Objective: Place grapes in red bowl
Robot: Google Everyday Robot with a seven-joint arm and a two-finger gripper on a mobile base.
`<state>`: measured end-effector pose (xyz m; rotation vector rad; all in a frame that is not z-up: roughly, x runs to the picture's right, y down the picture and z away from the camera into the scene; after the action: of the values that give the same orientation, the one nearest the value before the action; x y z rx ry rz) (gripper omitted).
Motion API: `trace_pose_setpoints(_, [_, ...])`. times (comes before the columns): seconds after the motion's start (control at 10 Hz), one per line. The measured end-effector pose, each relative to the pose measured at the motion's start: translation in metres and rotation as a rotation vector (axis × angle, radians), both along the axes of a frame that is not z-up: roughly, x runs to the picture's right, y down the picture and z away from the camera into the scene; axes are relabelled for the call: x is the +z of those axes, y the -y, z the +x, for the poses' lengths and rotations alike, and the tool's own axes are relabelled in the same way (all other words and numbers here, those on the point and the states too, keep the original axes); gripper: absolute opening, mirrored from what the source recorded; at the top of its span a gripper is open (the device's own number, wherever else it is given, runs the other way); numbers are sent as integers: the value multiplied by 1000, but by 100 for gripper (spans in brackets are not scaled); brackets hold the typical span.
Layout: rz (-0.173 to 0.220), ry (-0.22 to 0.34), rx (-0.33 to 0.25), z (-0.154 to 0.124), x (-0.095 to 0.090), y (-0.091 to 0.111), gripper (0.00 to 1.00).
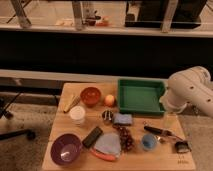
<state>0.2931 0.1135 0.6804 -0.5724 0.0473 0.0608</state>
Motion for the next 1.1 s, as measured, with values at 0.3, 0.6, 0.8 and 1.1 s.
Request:
trace_pose_setpoints(0.3, [2, 2, 15, 4, 10, 6, 80])
trace_pose_setpoints(0.6, [-14, 21, 34, -1, 16, -3, 80])
trace_pose_setpoints(0.8, [-16, 37, 43, -6, 13, -11, 80])
trace_pose_setpoints(1.1, [-35, 81, 52, -13, -3, -31, 80])
